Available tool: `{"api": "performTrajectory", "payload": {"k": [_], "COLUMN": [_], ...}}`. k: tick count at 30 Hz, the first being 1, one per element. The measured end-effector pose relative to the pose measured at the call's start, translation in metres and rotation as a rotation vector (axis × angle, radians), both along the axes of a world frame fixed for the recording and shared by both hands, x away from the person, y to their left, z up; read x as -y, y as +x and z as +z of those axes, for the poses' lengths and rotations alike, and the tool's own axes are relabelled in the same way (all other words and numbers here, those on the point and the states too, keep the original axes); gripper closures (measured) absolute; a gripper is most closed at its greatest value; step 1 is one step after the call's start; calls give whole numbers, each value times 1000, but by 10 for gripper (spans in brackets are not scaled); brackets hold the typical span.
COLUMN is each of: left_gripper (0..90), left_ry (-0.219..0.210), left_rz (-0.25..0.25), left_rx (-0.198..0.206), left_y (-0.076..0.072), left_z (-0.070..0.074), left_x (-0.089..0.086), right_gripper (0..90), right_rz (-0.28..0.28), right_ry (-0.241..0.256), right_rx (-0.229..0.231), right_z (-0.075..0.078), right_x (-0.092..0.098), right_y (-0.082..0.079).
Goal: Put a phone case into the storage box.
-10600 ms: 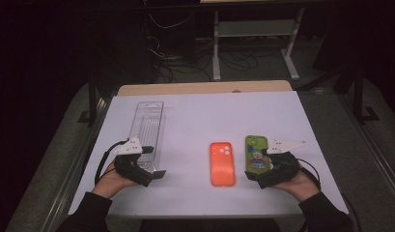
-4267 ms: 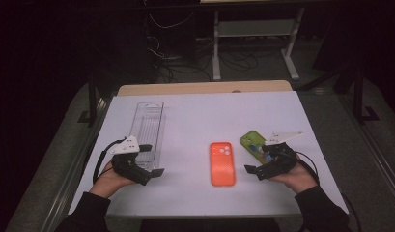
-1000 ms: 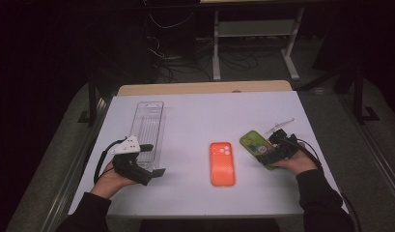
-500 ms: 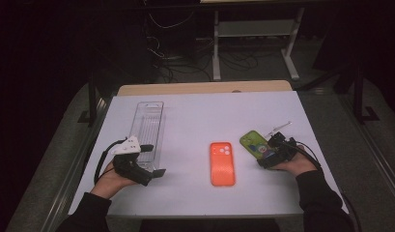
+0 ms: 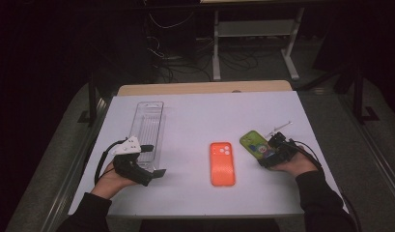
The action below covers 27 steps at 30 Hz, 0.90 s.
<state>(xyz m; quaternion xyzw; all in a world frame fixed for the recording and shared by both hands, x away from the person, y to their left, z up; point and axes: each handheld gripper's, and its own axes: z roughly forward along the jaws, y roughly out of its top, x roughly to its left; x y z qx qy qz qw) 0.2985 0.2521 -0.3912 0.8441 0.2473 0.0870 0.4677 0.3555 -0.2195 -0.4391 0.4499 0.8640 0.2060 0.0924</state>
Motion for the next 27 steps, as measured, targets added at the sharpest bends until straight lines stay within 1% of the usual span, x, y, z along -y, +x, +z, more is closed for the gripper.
{"api": "performTrajectory", "payload": {"k": [3, 5, 6, 8, 9, 18, 21, 22, 23, 24, 25, 27], "left_gripper": [0, 0, 0, 0, 0, 0, 0, 0, 0, 0, 0, 0], "left_ry": [-4, 2, 2, 3, 12, 10, 25, 29, 29, 18, 4, -7], "left_rz": [3, -4, -4, -5, -9, -6, -20, -27, -27, -25, -20, -22], "left_rx": [0, 6, 6, 1, 2, -6, 1, 0, 0, -3, -3, -3], "left_y": [0, 0, 0, 0, 0, 3, 3, 4, 4, 5, 5, 8], "left_z": [-1, 0, 0, 0, 0, 0, 1, 3, 3, 3, 4, 7], "left_x": [1, 1, 1, 1, 2, 3, 5, 7, 7, 8, 9, 9], "right_gripper": [123, 141, 143, 145, 148, 154, 154, 154, 154, 154, 154, 154], "right_rz": [1, -6, -11, -12, -17, -24, -25, -32, -34, -34, -30, -23], "right_ry": [9, 3, 10, 8, 22, 42, 54, 44, 57, 57, 72, 68], "right_rx": [0, 16, 15, 20, 29, 28, 28, 39, 31, 31, 47, 43], "right_z": [0, 0, 0, 0, -1, -1, 0, 2, 3, 3, 5, 7], "right_x": [0, -1, -1, 0, 0, 2, 5, 7, 8, 8, 10, 11], "right_y": [-1, -3, -4, -5, -6, -6, -5, -4, -4, -4, -3, -2]}}
